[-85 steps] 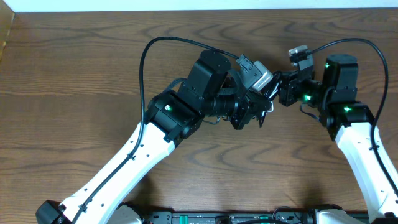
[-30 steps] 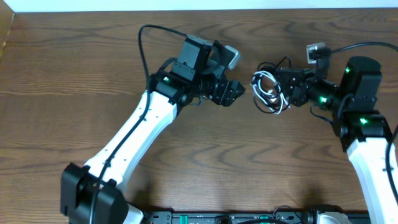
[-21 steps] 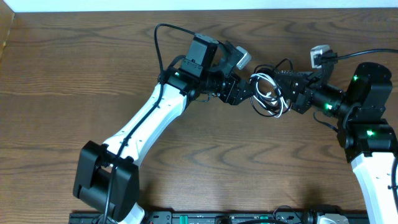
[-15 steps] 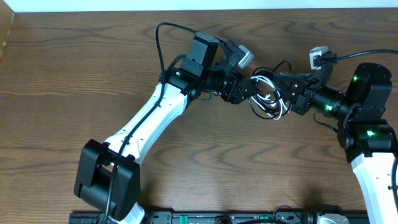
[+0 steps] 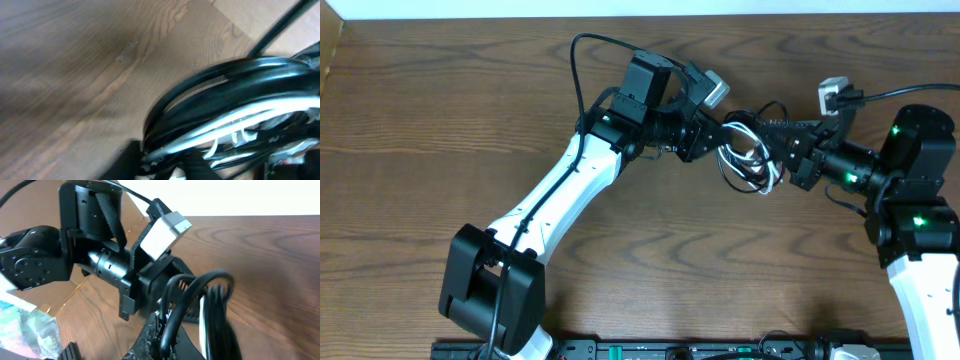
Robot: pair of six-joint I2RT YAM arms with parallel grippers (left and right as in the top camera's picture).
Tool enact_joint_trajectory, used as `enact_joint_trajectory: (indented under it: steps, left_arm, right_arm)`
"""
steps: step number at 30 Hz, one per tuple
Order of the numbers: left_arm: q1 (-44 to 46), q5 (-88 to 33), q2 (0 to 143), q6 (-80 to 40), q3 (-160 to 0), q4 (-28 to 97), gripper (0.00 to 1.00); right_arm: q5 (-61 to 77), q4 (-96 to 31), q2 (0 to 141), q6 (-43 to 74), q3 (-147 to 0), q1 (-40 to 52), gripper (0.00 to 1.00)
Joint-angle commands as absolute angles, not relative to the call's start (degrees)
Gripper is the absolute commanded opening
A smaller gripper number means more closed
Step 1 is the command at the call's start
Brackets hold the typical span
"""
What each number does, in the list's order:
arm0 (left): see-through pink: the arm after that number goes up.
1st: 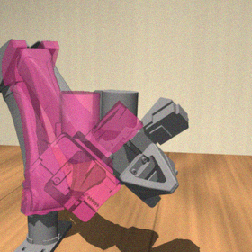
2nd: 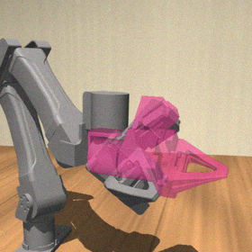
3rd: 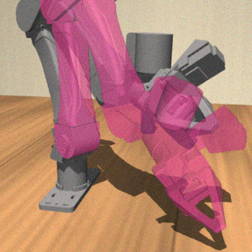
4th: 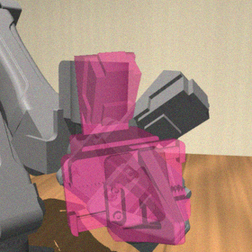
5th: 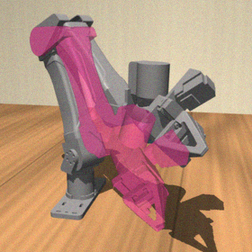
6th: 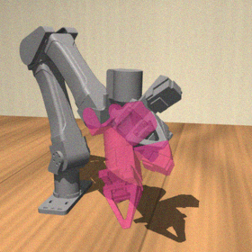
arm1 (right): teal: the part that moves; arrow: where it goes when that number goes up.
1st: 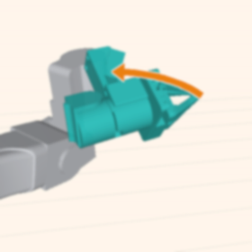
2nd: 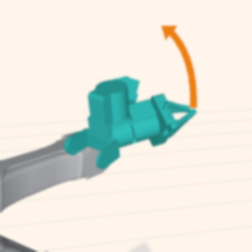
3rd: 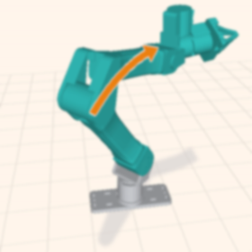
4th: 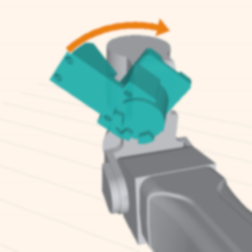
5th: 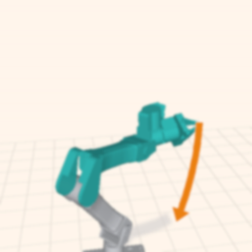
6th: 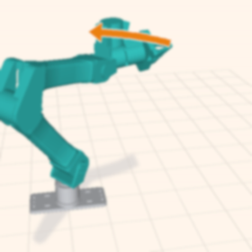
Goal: Untangle cables
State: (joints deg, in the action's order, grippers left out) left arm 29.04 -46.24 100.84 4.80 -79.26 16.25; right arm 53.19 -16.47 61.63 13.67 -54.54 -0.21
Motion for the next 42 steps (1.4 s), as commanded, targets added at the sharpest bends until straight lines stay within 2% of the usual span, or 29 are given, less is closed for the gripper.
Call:
enact_joint_trajectory:
  steps: [1, 8, 18, 19, 20, 21, 22, 29, 31, 34, 36, 38, 42]
  left_arm:
    - [28.95, -45.84, 100.75, 5.76, -79.72, 16.49, 0.07]
    - [28.86, -45.84, 100.73, 5.78, -79.72, 21.12, 0.08]
    - [25.19, -45.91, 100.71, 5.78, -79.72, 26.48, 0.08]
    - [24.91, -45.93, 100.71, 5.76, -79.72, 26.59, 0.08]
    - [24.67, -46.11, 100.68, 5.76, -79.72, 26.7, 0.08]
    - [24.58, -46.46, 100.62, 5.76, -79.72, 26.74, 0.07]
    - [24.58, -46.94, 100.6, 5.78, -79.72, 26.72, 0.07]
    - [24.67, -49.54, 100.33, 5.72, -79.72, 26.5, 0.08]
    - [24.67, -49.54, 100.33, 5.52, -79.72, 26.48, 0.08]
    - [24.67, -49.52, 100.33, 5.52, -79.72, 26.5, 0.08]
    - [24.67, -49.52, 100.33, 5.52, -79.72, 26.5, 0.07]
    - [24.67, -49.52, 100.33, 5.52, -79.72, 26.5, 0.08]
    - [24.71, -49.54, 100.33, 5.54, -79.72, 26.52, 0.08]
  right_arm:
    - [55.02, -16.08, 59.48, 14.35, -54.85, -0.45, 0.01]
    - [51.42, -16.75, 59.05, 14.33, -54.85, -0.54, 0.01]
    - [30.15, -28.58, 59.16, 14.06, -54.85, -0.56, 0.01]
    - [29.89, -29.21, 59.27, 13.3, -54.85, -0.56, 0.09]
    - [29.91, -29.69, 59.33, 12.34, -54.85, -0.56, 0.42]
    - [29.87, -30.24, 59.37, 11.81, -54.85, -0.56, 0.87]
    - [29.63, -30.68, 59.42, 11.53, -54.85, -0.56, 0.99]
    - [29.47, -33.34, 60.73, 11.2, -54.83, -0.14, 0.99]
    - [33.65, -33.5, 61.32, 7.99, -54.83, 0.69, 0.95]
    - [38.87, -33.19, 61.93, 4.64, -54.83, 2.37, 0.94]
    - [39.64, -32.75, 62.11, 3.55, -54.83, 3.68, 0.84]
    - [39.64, -32.08, 62.11, 3.4, -54.83, 5.02, 0.66]
    - [39.57, -30.87, 62.11, 1.39, -54.83, 7.33, 0.6]
